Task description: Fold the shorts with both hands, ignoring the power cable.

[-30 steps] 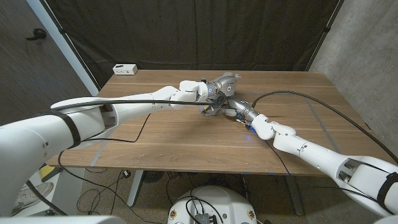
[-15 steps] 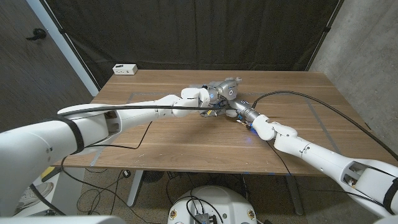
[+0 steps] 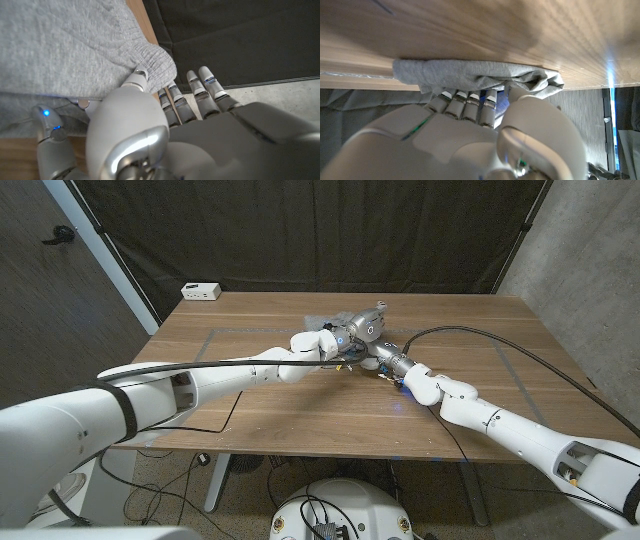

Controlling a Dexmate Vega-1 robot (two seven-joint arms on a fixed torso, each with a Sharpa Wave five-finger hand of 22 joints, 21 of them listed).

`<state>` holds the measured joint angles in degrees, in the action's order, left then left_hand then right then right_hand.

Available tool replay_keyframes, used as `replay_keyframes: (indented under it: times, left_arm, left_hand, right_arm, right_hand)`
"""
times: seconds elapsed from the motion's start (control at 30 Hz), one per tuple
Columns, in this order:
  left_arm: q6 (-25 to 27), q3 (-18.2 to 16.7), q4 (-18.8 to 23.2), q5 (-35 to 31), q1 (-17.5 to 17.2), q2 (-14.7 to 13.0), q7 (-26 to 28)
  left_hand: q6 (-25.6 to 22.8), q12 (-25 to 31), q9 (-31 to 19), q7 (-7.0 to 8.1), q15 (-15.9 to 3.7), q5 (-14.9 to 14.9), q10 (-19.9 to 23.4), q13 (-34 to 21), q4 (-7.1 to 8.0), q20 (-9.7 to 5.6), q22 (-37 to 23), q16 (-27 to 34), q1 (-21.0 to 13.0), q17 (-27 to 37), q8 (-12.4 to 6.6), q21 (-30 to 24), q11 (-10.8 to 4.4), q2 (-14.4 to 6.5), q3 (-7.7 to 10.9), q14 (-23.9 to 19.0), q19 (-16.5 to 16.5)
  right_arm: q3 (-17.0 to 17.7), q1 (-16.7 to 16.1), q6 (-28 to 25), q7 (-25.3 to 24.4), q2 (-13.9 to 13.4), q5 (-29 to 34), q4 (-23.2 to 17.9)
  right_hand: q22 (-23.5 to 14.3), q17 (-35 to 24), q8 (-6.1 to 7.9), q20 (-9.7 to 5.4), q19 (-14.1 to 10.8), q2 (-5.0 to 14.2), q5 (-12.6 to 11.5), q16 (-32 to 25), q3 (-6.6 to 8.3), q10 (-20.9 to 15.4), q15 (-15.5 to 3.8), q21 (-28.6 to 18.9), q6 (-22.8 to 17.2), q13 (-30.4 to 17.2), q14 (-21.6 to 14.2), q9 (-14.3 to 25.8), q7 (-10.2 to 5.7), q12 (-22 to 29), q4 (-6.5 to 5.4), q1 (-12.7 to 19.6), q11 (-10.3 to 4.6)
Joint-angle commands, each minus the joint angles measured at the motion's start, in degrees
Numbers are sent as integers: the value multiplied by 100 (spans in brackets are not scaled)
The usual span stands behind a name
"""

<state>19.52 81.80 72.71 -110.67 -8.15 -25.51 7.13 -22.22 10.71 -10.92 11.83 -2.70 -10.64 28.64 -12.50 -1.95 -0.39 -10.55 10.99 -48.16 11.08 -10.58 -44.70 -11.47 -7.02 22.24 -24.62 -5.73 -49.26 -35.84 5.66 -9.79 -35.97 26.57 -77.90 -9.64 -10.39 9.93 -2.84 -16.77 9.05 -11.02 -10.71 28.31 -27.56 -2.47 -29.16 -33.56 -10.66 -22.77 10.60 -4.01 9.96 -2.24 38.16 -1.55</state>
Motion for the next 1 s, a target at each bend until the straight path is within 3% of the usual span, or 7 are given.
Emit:
replay_keyframes:
  times: [0.03,0.27,0.63,1.0]
  left_arm:
    - [484,-229,246,-286,-340,-127,-432]
    - [767,-497,522,-444,-583,-233,-561]
    - [1031,-1102,1259,-648,-1123,-525,-692]
    - [1207,-1839,1989,-915,-1821,-853,-857]
  left_hand:
    - [146,28,-13,-25,-933,-24,-86,-13,71,30,-10,-28,135,13,24,17,25,25,-14,57,-5]
    - [444,37,6,-37,-900,-34,-298,-5,170,68,-12,-44,426,24,39,42,70,76,-93,232,31]
    - [535,54,15,-100,-782,-39,-407,1,226,101,-13,-39,586,29,23,54,157,75,-126,330,40]
    - [606,42,20,-10,-753,-38,-497,8,222,112,-13,-49,621,21,30,66,165,56,-111,424,58]
  right_arm:
    - [336,-295,-291,-111,-339,167,-881]
    - [595,-552,-723,-116,-582,304,-1442]
    - [1042,-991,-1377,-216,-941,451,-2271]
    - [1353,-1313,-1771,-406,-1059,534,-2837]
  right_hand:
    - [-1,-11,-4,170,-194,-21,9,8,39,100,-227,23,61,-13,49,6,-29,-10,46,-37,-36]
    - [-1,-6,65,195,-235,-51,-9,-15,62,89,-249,51,-44,-11,13,7,-116,35,79,-61,-60]
    - [-1,-7,170,219,-304,-83,-43,-65,107,-144,-196,119,-374,-13,-115,6,15,137,111,-145,75]
    - [-2,-6,199,220,-406,-111,-65,-98,142,-349,-154,162,-580,-20,-256,4,113,193,142,-219,196]
